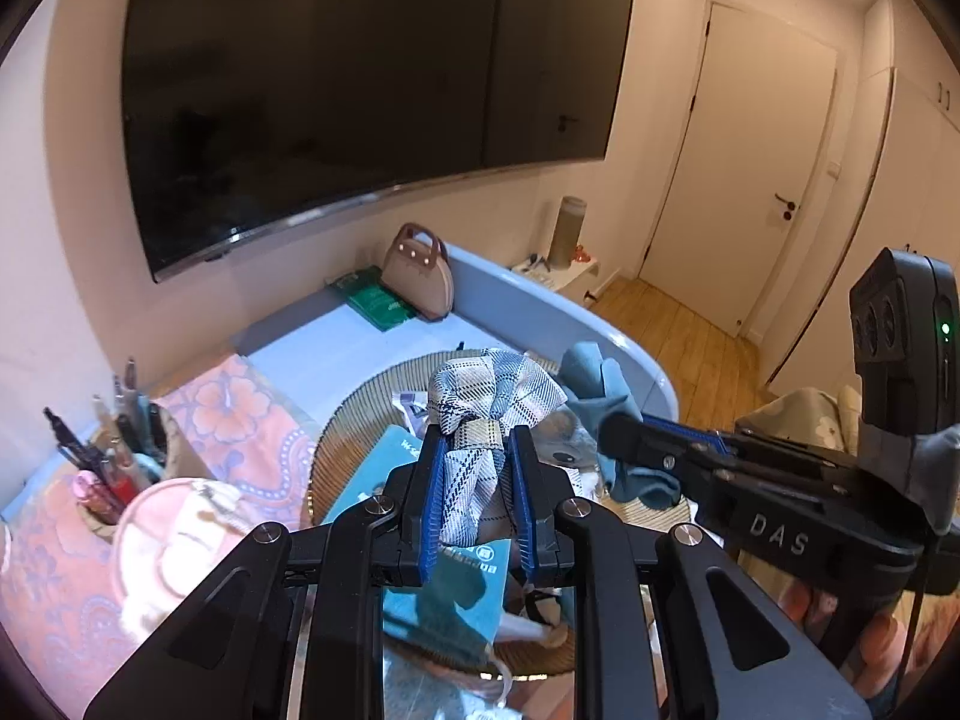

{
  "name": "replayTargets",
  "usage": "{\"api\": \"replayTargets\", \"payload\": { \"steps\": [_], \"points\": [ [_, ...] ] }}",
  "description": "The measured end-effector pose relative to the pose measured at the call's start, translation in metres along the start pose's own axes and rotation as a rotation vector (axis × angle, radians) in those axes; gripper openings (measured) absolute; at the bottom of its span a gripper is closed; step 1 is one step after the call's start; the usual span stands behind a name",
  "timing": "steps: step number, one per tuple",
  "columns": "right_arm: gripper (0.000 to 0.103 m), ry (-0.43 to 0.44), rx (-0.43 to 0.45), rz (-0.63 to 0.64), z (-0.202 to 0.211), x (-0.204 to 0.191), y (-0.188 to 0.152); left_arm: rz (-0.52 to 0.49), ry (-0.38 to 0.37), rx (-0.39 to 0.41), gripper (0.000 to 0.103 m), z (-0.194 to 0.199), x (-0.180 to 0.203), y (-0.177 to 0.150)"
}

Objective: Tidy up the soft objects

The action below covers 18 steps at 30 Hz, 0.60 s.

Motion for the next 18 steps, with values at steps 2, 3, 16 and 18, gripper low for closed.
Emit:
{"api": "replayTargets", "payload": {
  "steps": [2,3,16,18],
  "points": [
    [0.012,0.019,-0.04,-0.012,-0.006,0.004,-0.003,0.005,0.006,-0.019,0.02,-0.008,0.003,0.0],
    [0.015,0.023,-0.055,-0.014,-0.007,0.005,-0.005,0.006,0.013,-0.026,0.02,-0.012,0.004,-0.002],
    [0.055,0.02,-0.016,-0.034,0.039,0.006,-0.007,0.049,-0.089,-0.006,0.069,0.027,-0.005,-0.009],
    [0.055,0.033,-0.011,-0.008,0.044,-0.008,-0.01,0.042,-0.059,0.026,0.069,0.043,-0.012,-0.013]
  ]
}}
Point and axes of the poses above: each gripper's, at about its wrist camera, not at the fingertips, and z roughly against the way its jaws point, x to its right, y to its top, the point moved 6 cm from there along -z, roughly the way its jaws point, and after that the axes turned 10 degrees about y, right-handed, at the moved point
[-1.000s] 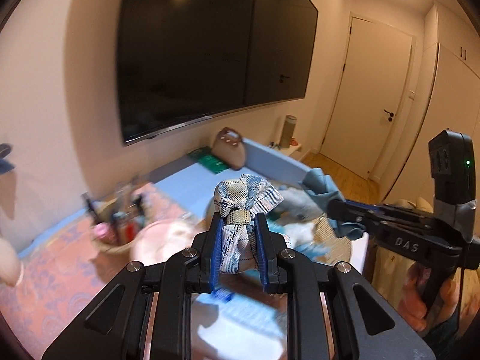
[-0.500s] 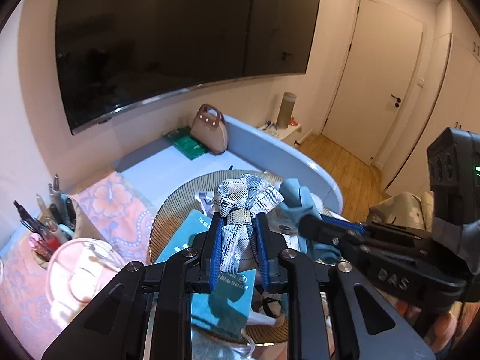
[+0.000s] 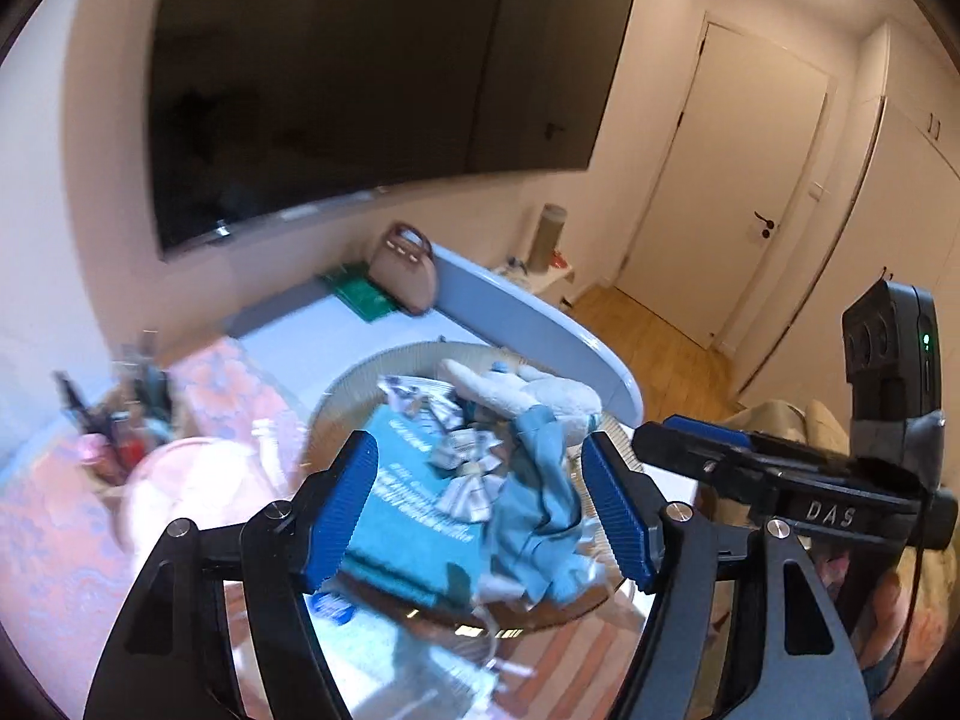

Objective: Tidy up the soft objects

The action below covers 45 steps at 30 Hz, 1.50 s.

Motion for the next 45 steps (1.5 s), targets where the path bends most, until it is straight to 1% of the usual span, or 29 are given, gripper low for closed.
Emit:
{"api": "replayTargets", "payload": {
  "steps": [4,6,10,13,15,18,20,23,25,29,31,33,36,40,43,45],
  "points": [
    [0.059,-0.007,-0.002,0.076,-0.001,-0.027,-0.007,0.018,0.08,0.05,0.069,0.036,-0.027,-0.011],
    [0.059,-0.004,-0.011,0.115,-0.005,-0.044,-0.014,0.049,0.133,0.074,0.069,0.06,-0.049,-0.019],
    [0.059,0.05,-0.034,0.178,-0.017,-0.082,-0.027,0.116,0.223,0.106,0.071,0.1,-0.094,-0.034],
    [0.059,0.078,-0.044,0.249,-0.027,-0.118,-0.038,0.172,0.336,0.127,0.072,0.133,-0.138,-0.051],
    [0.059,0.089,-0.055,0.301,-0.036,-0.144,-0.047,0.196,0.397,0.13,0.072,0.15,-0.163,-0.063],
    [0.059,0.136,-0.08,0.368,-0.052,-0.184,-0.064,0.257,0.478,0.123,0.072,0.174,-0.202,-0.088],
    [0.059,0.166,-0.096,0.412,-0.065,-0.211,-0.078,0.291,0.513,0.12,0.072,0.183,-0.221,-0.103],
    [0.059,0.197,-0.117,0.481,-0.087,-0.248,-0.1,0.345,0.603,0.116,0.072,0.203,-0.253,-0.133],
    [0.059,0.23,-0.127,0.514,-0.101,-0.271,-0.116,0.37,0.645,0.116,0.072,0.21,-0.267,-0.148],
    [0.059,0.264,-0.129,0.566,-0.133,-0.304,-0.145,0.43,0.726,0.093,0.072,0.211,-0.298,-0.187],
    [0.059,0.273,-0.15,0.57,-0.152,-0.312,-0.159,0.432,0.763,0.073,0.072,0.205,-0.308,-0.202],
    [0.059,0.277,-0.176,0.562,-0.174,-0.315,-0.174,0.425,0.791,0.039,0.072,0.191,-0.317,-0.217],
    [0.059,0.233,-0.21,0.57,-0.205,-0.313,-0.197,0.415,0.827,-0.009,0.072,0.168,-0.33,-0.238],
    [0.059,0.163,-0.275,0.569,-0.241,-0.299,-0.222,0.435,0.826,-0.063,0.072,0.149,-0.335,-0.26],
    [0.059,0.143,-0.304,0.544,-0.254,-0.288,-0.233,0.453,0.835,-0.081,0.072,0.141,-0.341,-0.271],
    [0.059,0.107,-0.319,0.541,-0.261,-0.283,-0.235,0.458,0.857,-0.114,0.072,0.134,-0.344,-0.278]
  ]
}}
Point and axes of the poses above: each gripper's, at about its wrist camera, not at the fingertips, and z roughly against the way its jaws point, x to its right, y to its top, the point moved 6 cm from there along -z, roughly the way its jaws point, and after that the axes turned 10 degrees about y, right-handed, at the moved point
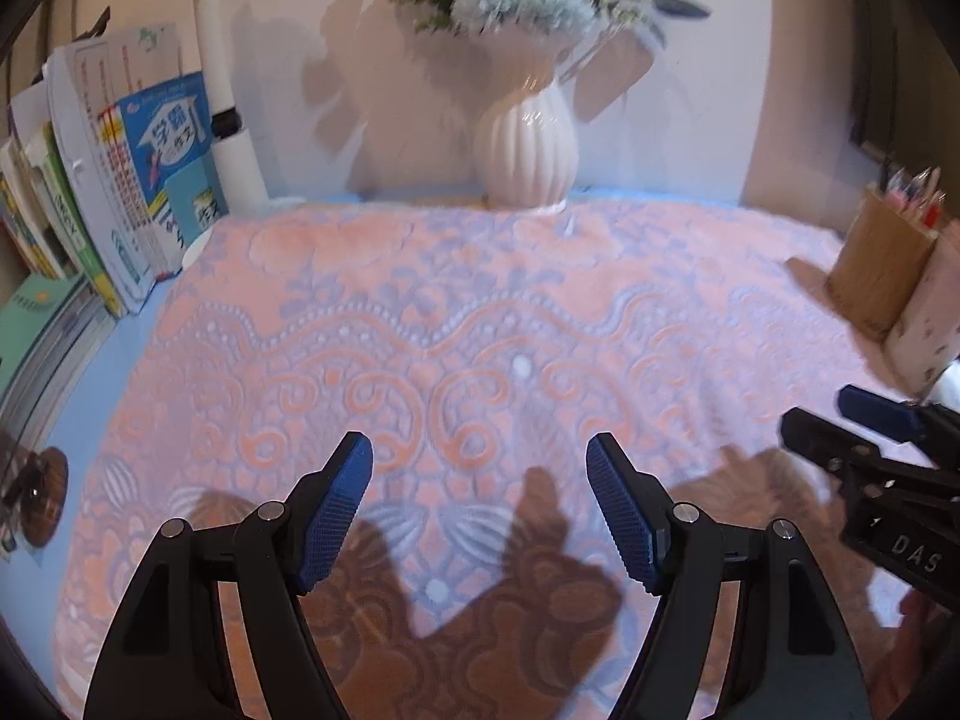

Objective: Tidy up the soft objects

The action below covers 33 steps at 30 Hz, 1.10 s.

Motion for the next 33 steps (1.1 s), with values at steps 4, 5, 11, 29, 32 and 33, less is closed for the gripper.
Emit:
{"api": "replayTargets", "payload": {
  "steps": [4,5,11,29,32,33],
  "points": [
    [0.059,-0.015,-0.015,-0.017,-0.003,0.005,-0.001,-0.017,0.003,-0.019,0.073,-0.004,0.004,-0.001],
    [0.059,-0.014,-0.018,-0.024,-0.004,0.007,-0.001,-0.019,0.002,-0.025,0.073,-0.005,0.004,-0.002],
    [0.059,-0.007,-0.028,-0.053,-0.007,0.012,-0.002,0.004,-0.023,-0.072,0.074,-0.015,0.001,-0.004],
    [0.06,-0.003,-0.047,-0.072,-0.01,0.015,-0.003,0.004,-0.02,-0.115,0.076,-0.023,0.002,-0.006],
    [0.06,-0.005,-0.046,-0.072,-0.01,0.014,-0.002,0.007,-0.021,-0.122,0.079,-0.025,0.001,-0.006],
    [0.061,-0.006,-0.047,-0.071,-0.01,0.014,-0.002,0.009,-0.022,-0.123,0.079,-0.025,0.001,-0.005]
  ]
}}
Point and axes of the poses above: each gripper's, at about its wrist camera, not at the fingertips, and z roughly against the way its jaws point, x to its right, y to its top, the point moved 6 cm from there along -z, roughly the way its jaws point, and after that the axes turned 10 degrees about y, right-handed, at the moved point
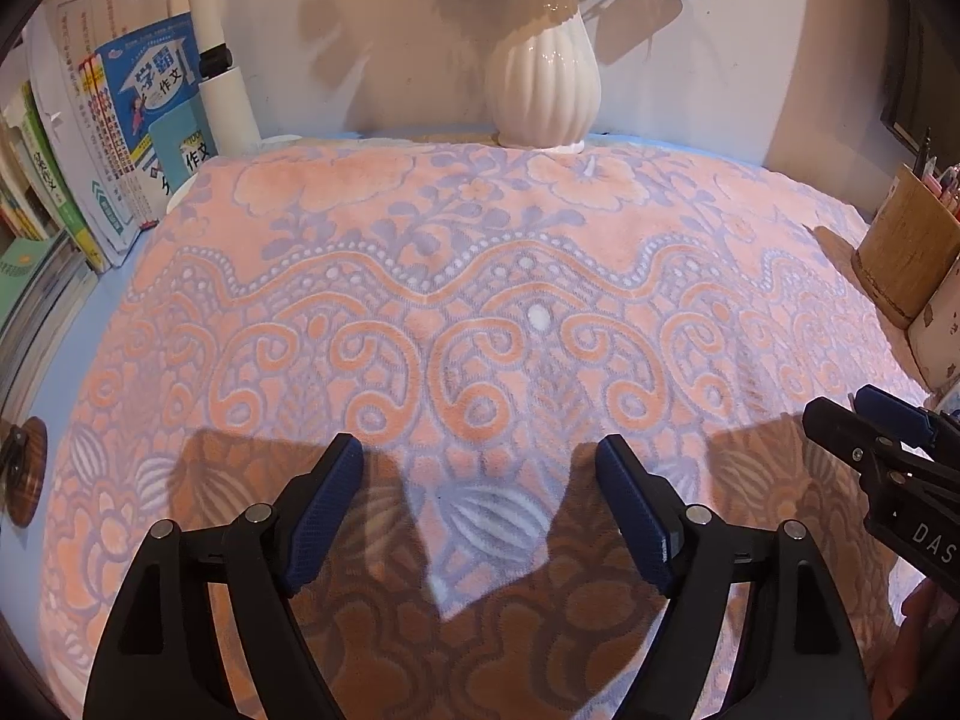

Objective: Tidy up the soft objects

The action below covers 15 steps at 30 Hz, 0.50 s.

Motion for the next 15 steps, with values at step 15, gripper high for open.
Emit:
{"api": "replayTargets", "payload": {
  "steps": [15],
  "points": [
    [0.069,-0.005,-0.011,0.014,-0.0021,-0.0017,-0.0018,0.005,-0.004,-0.023,0.091,-0.0052,-0.0007,-0.0008]
  ]
}}
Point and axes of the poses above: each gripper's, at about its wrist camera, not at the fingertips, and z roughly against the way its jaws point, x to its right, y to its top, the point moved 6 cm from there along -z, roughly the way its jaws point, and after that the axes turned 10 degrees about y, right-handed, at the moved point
